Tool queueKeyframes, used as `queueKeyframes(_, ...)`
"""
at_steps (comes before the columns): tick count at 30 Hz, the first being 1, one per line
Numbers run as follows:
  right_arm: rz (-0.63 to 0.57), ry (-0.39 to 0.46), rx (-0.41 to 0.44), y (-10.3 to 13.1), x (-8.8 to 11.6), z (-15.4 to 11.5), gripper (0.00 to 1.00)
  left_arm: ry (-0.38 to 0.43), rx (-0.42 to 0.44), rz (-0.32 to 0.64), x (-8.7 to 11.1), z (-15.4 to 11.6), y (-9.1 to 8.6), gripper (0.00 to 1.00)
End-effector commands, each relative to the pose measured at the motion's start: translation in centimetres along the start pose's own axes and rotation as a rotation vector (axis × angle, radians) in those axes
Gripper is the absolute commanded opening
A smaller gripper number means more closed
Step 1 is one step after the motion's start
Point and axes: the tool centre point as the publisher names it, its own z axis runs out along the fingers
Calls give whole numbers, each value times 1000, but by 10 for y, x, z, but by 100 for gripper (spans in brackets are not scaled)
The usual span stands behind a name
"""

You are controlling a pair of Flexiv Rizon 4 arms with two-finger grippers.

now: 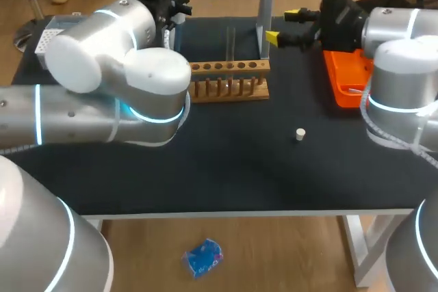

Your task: Invert the test tube, pick up the pipette, mount the tip to pipette, aspirate from beaker and dispense into the tube, eject the tip, return the pipette, and cap with the stopper.

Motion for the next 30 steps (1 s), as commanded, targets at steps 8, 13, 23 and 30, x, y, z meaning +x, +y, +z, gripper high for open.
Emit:
queueKeyframes(8, 29, 3, 46, 17, -19, 60, 100, -137, -176, 2, -16, 17, -8, 0)
queueKeyframes(13, 28, -2, 63, 23, -24, 81, 100, -153, -186, -2, -14, 18, -7, 0)
queueKeyframes(23, 13, -26, 84, 24, -26, 89, 100, -169, -185, 7, -12, 17, -6, 0)
queueKeyframes(30, 13, -26, 84, 24, -26, 89, 100, -169, -185, 7, -12, 17, -6, 0)
